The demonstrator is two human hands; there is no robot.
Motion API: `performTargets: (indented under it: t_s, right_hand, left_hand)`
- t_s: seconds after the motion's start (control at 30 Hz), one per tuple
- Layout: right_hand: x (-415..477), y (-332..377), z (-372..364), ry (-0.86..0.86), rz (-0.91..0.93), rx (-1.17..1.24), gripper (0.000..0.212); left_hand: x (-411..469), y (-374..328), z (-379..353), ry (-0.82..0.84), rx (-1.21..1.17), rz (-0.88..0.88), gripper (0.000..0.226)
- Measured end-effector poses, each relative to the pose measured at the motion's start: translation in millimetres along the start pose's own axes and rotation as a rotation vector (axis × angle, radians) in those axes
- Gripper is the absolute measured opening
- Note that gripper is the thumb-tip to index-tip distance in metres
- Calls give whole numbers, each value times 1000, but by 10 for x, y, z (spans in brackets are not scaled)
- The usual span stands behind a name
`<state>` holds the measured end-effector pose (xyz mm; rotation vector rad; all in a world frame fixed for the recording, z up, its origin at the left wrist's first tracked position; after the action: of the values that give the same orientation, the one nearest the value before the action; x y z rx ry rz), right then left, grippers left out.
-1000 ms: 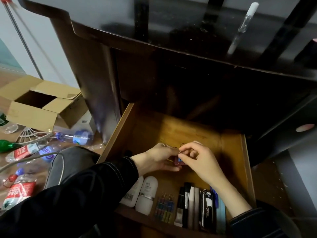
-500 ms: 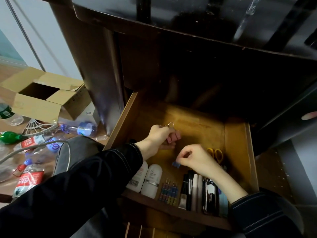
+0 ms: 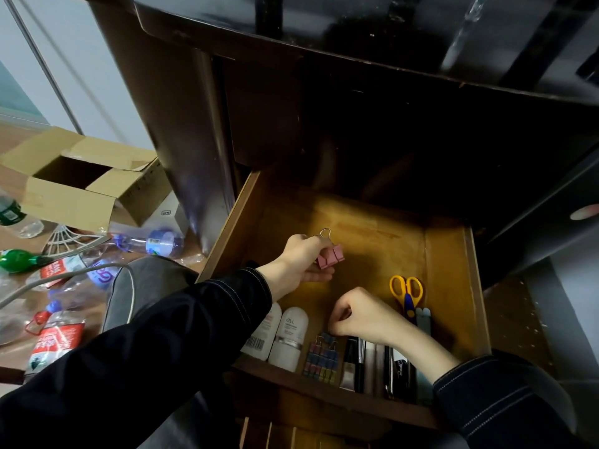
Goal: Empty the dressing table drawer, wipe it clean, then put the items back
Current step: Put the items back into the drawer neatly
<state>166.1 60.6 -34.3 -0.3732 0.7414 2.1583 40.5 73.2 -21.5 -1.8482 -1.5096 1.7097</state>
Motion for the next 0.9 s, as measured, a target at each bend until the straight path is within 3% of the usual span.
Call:
performTargets:
  t_s: [0.17,0.47,0.53,0.63,0.73,0.9]
  right_hand:
    - [14,-17,-60,16,-6,-16,9]
    - [9,-14,-81,37,-8,-35,13]
    - [-2,-84,51,-35,-66,-11,16]
    - [-83,-298,446,-338,-187,154,25]
    - [-237,-399,748,-618,-194,305,8]
    - [-150,-197,656,-503,-60,264,12]
  left_hand:
    - [-8,3,-10,1,-6,6,27]
    - [2,6,-3,2,12,-3,38]
    - [0,-17,5,3,57,-23,29]
    - [-30,-70,-59,58,207,-86,13]
    - [-100,20,-226,186,438,-88,13]
    - [-168,216,-347,302,668,-7,7]
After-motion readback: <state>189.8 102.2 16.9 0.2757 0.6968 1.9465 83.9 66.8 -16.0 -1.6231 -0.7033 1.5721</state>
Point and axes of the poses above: each hand's wrist, its own x-axis towards the middle knuckle, its own z-axis out of the back of the hand, y = z × x, the point moved 10 cm from there along x, towards the middle knuckle, and after that the axes turned 14 degrees about -x, right-handed, at the moved point
